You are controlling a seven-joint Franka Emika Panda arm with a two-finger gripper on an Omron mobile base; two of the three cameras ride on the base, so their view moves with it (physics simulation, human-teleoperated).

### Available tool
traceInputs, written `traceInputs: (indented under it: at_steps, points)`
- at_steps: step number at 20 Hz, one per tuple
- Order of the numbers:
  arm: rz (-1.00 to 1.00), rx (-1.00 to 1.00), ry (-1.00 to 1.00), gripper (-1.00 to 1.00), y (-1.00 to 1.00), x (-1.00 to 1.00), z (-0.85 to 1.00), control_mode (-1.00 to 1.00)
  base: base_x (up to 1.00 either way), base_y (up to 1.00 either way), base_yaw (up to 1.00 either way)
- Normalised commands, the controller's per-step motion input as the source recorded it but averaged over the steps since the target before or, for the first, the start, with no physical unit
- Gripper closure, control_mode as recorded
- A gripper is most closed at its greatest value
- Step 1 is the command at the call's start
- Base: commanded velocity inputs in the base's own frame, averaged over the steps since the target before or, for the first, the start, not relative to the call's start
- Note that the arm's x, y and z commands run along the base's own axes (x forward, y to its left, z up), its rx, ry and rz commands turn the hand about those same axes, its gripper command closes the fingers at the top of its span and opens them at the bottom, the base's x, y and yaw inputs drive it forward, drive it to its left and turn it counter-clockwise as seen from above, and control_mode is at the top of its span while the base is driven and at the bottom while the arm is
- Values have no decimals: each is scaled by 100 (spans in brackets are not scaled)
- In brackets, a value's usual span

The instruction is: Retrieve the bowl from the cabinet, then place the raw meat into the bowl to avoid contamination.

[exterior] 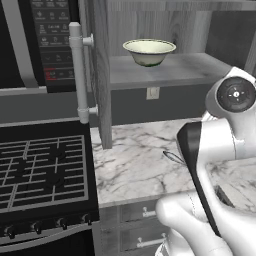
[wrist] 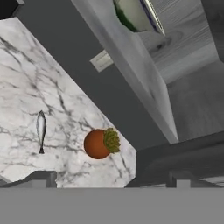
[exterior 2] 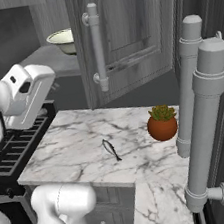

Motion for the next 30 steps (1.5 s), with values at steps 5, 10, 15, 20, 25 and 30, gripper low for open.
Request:
traceInputs:
  at_steps: [5, 10, 15, 20, 25, 30]
  points:
    - [-2, 0, -3, -100, -15, 55, 0, -100, 0, 0, 0]
    - [-12, -3, 0, -100, -29, 32, 0, -100, 0, 0, 0]
    - [-16, -4, 0, -100, -29, 30, 0, -100, 0, 0, 0]
    - [-17, -4, -1, -100, -25, 32, 0, -100, 0, 0, 0]
    - [-17, -4, -3, -100, -33, 23, 0, -100, 0, 0, 0]
    - [-15, -4, -4, -100, -47, 6, 0, -100, 0, 0, 0]
